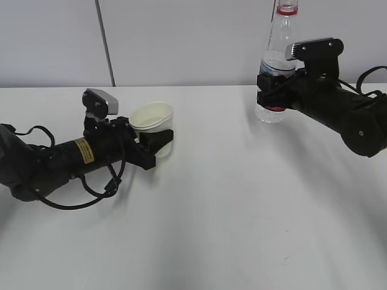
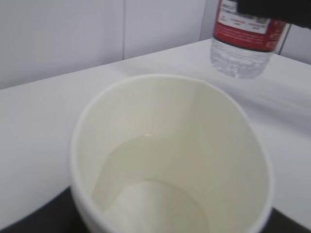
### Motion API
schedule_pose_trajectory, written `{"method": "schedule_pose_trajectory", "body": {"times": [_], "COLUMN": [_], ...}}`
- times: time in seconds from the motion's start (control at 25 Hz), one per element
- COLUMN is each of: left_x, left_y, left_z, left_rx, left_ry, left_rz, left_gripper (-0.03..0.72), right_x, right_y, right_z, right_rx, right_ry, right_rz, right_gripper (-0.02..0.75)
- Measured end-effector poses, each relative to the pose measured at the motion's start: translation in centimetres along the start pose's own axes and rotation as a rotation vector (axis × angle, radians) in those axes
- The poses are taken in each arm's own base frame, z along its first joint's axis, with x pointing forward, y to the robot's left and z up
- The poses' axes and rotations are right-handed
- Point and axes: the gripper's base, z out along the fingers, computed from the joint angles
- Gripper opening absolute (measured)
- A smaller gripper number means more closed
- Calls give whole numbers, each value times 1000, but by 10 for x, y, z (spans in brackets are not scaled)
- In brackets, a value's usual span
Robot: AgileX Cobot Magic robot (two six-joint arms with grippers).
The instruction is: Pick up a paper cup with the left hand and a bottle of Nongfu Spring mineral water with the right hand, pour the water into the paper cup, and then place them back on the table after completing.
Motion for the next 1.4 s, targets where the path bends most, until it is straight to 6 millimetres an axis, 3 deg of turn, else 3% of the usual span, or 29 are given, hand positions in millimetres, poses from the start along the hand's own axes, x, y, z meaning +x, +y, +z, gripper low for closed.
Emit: {"method": "schedule_pose_trajectory", "body": {"times": [0.28, 0.56, 1.4], "left_x": [1, 4, 13], "left_y": [36, 55, 71], "left_z": [-22, -35, -38], "left_rx": [-119, -194, -326], "left_ry": [19, 51, 30], "left_rz": [-17, -31, -6], "left_gripper": [389, 389, 389], "right_x": [0, 0, 0], "right_y": [0, 0, 0], "right_z": [0, 0, 0], "right_rx": [0, 0, -2], "right_ry": [0, 0, 0], "right_rz": [17, 20, 20], "right_gripper": [391, 391, 389]}}
